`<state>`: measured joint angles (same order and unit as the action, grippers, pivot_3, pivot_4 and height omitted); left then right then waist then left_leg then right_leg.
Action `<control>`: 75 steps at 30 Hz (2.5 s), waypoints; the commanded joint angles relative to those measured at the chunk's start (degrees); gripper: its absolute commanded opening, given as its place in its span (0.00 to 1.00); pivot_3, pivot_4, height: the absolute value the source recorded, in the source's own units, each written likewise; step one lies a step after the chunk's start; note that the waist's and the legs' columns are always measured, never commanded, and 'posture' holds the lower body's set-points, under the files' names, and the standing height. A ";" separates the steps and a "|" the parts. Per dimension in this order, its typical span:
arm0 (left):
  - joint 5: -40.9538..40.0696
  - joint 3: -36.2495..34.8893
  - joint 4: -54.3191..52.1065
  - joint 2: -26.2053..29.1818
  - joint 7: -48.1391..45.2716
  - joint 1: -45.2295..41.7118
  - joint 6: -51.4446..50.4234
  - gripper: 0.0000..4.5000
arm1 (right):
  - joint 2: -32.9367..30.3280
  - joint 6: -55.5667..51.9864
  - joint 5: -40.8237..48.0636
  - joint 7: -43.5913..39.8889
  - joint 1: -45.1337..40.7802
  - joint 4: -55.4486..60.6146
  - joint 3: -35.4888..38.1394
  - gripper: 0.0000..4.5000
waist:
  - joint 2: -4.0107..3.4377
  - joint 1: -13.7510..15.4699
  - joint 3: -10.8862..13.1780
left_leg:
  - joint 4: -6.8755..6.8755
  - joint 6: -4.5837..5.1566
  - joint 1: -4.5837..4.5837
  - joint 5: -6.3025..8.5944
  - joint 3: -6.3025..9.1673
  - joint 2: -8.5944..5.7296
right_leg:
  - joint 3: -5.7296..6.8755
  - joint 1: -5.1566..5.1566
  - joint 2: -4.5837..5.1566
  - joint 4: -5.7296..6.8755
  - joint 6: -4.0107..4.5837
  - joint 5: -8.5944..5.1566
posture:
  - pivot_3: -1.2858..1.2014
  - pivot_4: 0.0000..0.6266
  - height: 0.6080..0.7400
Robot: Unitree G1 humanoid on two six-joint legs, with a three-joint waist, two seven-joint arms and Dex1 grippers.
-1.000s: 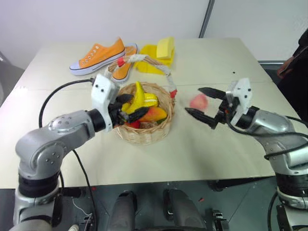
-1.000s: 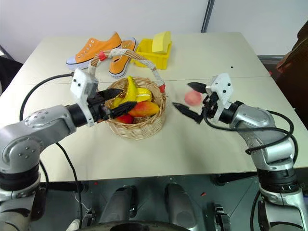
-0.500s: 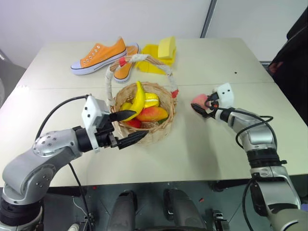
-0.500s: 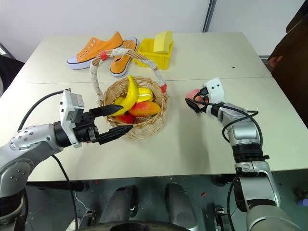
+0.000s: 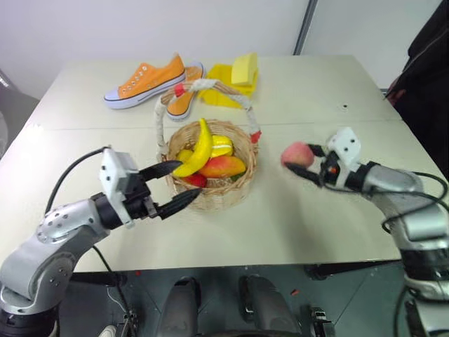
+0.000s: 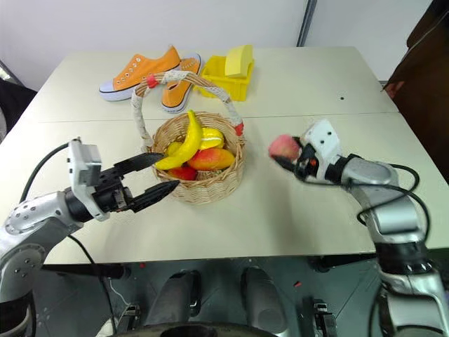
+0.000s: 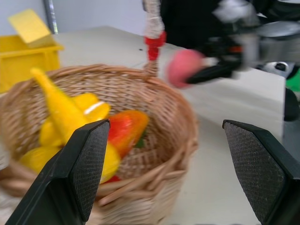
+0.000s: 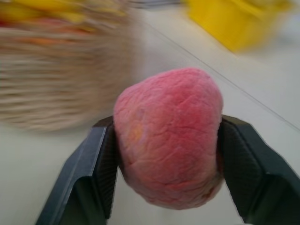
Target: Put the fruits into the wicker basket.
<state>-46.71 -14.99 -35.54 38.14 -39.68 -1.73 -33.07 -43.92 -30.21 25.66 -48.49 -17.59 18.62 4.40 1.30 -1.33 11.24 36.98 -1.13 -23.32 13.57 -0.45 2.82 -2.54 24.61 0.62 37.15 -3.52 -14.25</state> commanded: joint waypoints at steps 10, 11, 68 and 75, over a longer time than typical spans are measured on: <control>3.19 -5.63 5.13 1.15 -6.00 3.66 7.73 0.91 | 22.67 -19.72 4.18 22.39 -20.73 9.40 -16.83 0.57 | 0.02 -0.84 -0.02 | -0.03 -0.01 -0.13 0.00 0.22 0.00 | 0.03 0.16 -0.03 0.02 0.32 0.17 | 0.52 0.24 1.00; 3.29 -5.65 4.77 1.02 -5.82 3.95 7.83 0.91 | 23.92 -20.06 3.25 23.44 -21.44 8.16 -17.56 0.67 | 0.02 -0.81 -0.03 | -0.03 -0.01 -0.22 0.00 0.19 -0.04 | 0.02 0.20 0.04 -0.02 0.29 0.16 | 0.52 0.24 1.00; 5.18 5.44 4.90 -6.37 -2.63 -4.20 9.10 0.91 | 8.60 9.50 -11.42 36.43 -15.46 -28.29 18.89 0.10 | -0.15 -1.71 0.01 | -0.12 0.26 0.02 0.14 -0.21 -0.06 | -0.36 0.20 -0.12 0.08 0.02 0.20 | 0.52 0.24 1.00; 6.74 4.57 5.51 -6.03 -1.60 -3.42 8.39 0.91 | 7.35 9.98 -9.20 32.31 -9.67 -22.80 20.77 0.74 | -0.15 -0.98 0.01 | -0.08 0.27 -0.04 0.15 -0.23 -0.08 | -0.36 0.20 -0.08 0.05 0.03 0.14 | 0.52 0.24 1.00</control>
<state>-40.40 -9.76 -29.29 31.76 -41.74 -5.17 -25.43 -34.77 -22.00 15.26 -14.64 -28.32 -7.86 22.34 1.16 -2.31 11.25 36.92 -0.86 -23.36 13.71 -0.68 2.74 -2.90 24.80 0.56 37.20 -3.47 -14.14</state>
